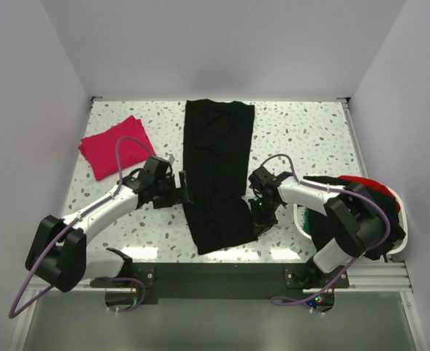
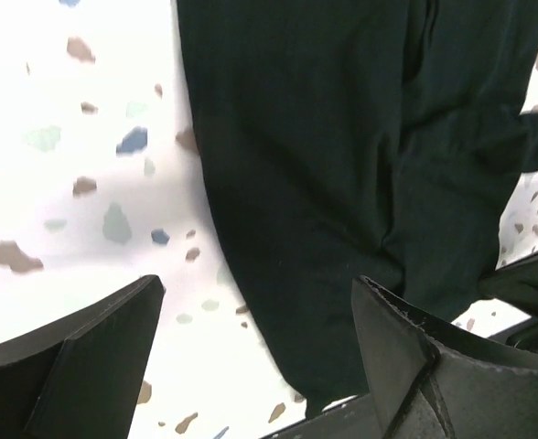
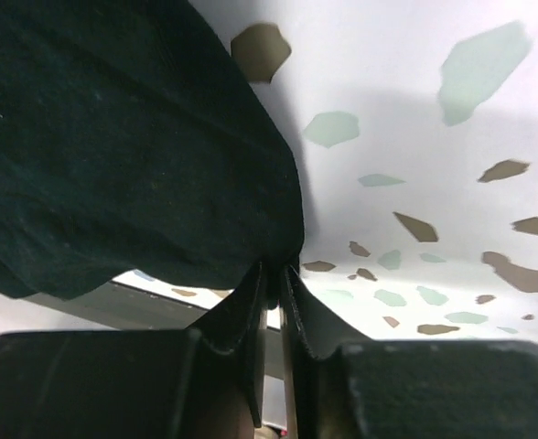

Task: Fold and stack the t-shirts
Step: Fold the tshirt

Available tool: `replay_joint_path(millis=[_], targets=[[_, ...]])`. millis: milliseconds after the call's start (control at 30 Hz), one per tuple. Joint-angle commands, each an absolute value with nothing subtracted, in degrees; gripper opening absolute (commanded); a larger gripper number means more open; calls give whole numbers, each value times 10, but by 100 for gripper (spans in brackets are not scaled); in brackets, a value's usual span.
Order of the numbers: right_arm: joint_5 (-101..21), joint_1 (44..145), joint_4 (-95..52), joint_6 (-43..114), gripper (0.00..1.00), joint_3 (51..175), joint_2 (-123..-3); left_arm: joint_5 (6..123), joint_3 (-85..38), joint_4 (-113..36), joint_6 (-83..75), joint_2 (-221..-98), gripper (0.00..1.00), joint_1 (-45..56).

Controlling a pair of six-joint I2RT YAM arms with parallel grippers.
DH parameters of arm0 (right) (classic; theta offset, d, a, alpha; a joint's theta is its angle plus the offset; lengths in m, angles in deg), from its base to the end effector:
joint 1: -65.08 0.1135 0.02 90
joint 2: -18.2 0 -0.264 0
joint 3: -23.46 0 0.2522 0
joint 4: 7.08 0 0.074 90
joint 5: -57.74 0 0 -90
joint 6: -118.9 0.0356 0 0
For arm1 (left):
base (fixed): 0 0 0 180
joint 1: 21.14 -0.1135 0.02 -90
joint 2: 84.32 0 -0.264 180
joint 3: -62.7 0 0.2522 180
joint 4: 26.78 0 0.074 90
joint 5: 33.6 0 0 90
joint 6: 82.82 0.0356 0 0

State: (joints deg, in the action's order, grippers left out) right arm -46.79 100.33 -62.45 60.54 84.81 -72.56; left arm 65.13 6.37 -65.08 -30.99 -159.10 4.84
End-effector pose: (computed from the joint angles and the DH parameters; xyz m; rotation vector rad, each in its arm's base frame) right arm 0.2015 0.1534 0.1456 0.1138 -3.0493 -0.4012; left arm 0.2222 -0.1143 0.1971 -0.2227 2.6578 -0.5953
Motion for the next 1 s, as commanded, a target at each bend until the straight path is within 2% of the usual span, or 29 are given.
replay_joint_path(millis=[0,67,200,367,667,867,967], targets=[[-503,1005,-607,615,9,827,-728,662,97,-675,-338,-1552,88,61],[-509,1007,-607,624,3,811,-712,663,111,-678,-355,-1531,88,72],[-530,1012,-606,642,0,791,-693,672,152,-685,-393,-1509,85,106],[-551,1035,-600,661,0,781,-690,670,183,-693,-425,-1480,77,138],[-554,1080,-588,687,0,778,-698,723,209,-686,-418,-1491,68,154],[-557,1089,-580,693,0,770,-700,756,217,-694,-417,-1494,54,156],[-558,1091,-578,697,0,769,-701,785,220,-695,-421,-1497,52,163]])
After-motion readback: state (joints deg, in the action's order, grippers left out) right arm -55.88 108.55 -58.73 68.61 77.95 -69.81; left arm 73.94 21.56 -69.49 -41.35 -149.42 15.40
